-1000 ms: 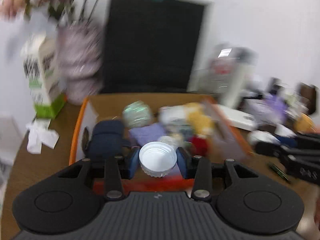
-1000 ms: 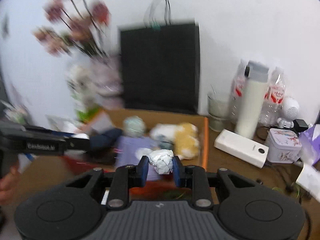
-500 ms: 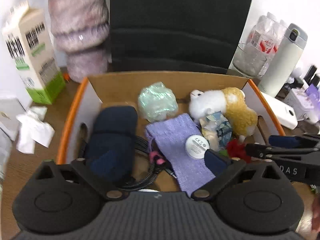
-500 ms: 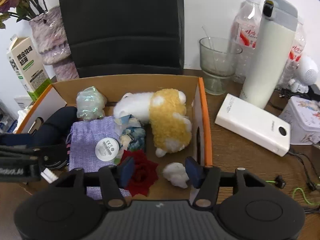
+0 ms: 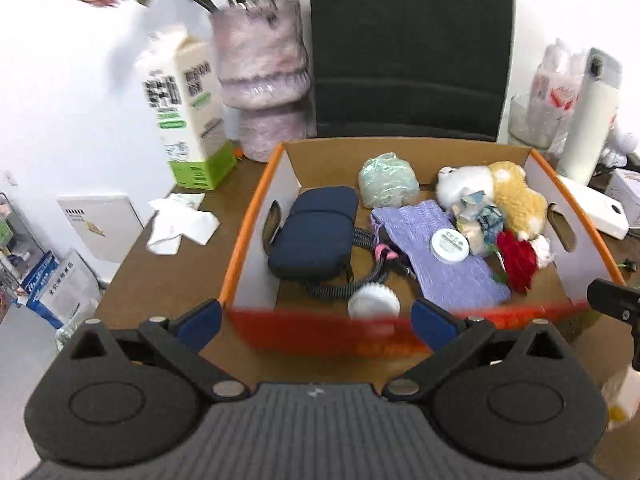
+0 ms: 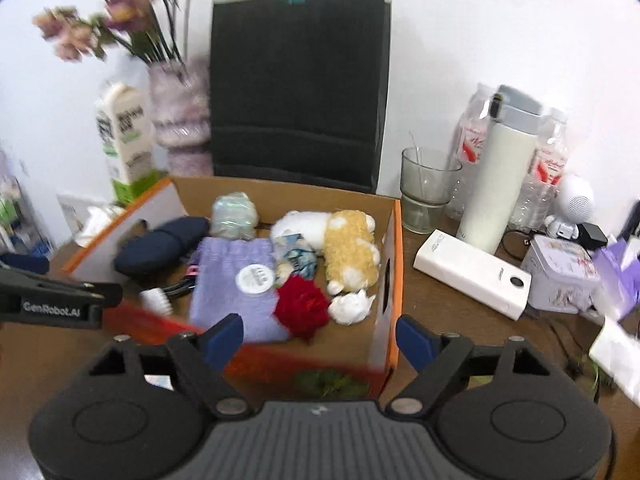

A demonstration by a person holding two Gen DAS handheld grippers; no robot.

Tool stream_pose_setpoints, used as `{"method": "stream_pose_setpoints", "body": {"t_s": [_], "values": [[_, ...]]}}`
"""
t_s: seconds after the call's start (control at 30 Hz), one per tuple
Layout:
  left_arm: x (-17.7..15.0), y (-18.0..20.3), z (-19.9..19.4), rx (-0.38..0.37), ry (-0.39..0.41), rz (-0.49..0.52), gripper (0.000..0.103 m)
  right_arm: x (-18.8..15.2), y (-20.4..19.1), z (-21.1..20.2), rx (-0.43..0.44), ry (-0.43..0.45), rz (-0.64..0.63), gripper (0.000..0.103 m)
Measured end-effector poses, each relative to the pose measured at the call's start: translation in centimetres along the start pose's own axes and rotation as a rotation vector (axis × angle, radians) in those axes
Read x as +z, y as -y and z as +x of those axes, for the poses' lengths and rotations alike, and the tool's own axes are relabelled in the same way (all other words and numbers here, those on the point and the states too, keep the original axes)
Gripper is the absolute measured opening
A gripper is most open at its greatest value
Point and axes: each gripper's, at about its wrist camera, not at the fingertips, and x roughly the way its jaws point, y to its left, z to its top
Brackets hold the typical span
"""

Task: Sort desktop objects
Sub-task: 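Release the cap and tissue into the box and withdraw both grippers, then grasp the white cube charger with the right gripper while the left gripper grasps a white cap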

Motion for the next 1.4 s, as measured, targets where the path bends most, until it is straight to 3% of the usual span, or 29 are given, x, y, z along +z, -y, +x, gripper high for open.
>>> {"method": "stream_pose_setpoints", "body": {"t_s": [0.1, 0.23, 0.37, 0.53, 0.67, 0.73, 0.83, 0.97, 1.1, 1.4], "values": [[-4.3, 0.6, -3.2, -0.061, 0.078, 0.025, 0.103, -3.9, -0.2, -2.9, 0.046, 0.071, 0.025, 0.090], [-10.8, 2.5, -7.2, -0.081, 0.196, 0.074, 0.103, -9.8, -0.7, -4.8, 0.087, 0.062, 0.051, 0.090], [-15.6, 3.3, -9.6, -0.130, 0.196, 0.050, 0.103, -14.3, -0.8, -6.0, 0.085, 0.000, 0.099, 0.090], [-19.3, 3.4, -11.6, -0.186, 0.186, 0.020, 0.103, -18.6, -1.2, -9.3, 0.052, 0.016, 0.151, 0.090], [-23.0, 3.3, -13.5, -0.149, 0.218, 0.063, 0.103, -21.5, -1.8, -12.4, 0.010, 0.044, 0.136, 0.090], [-24.9, 2.9, -14.7, -0.131, 0.274, 0.076, 0.103, -22.7, -2.2, -13.7, 0.009, 0.054, 0.147, 0.090], [-26.1, 2.2, -16.2, -0.113, 0.324, 0.044, 0.103, -24.4, -3.5, -15.5, 0.028, 0.085, 0.141, 0.090], [-27.1, 1.3, -18.2, -0.146, 0.367, -0.038, 0.103, -25.5, -5.2, -18.2, 0.054, 0.150, 0.108, 0.090], [-28.2, 2.6, -19.2, -0.106, 0.413, -0.068, 0.103, -26.5, -5.7, -20.1, 0.044, 0.166, 0.069, 0.091], [-27.0, 3.7, -17.9, -0.156, 0.326, -0.007, 0.103, -26.3, -3.8, -19.2, -0.010, 0.136, 0.120, 0.090]]}}
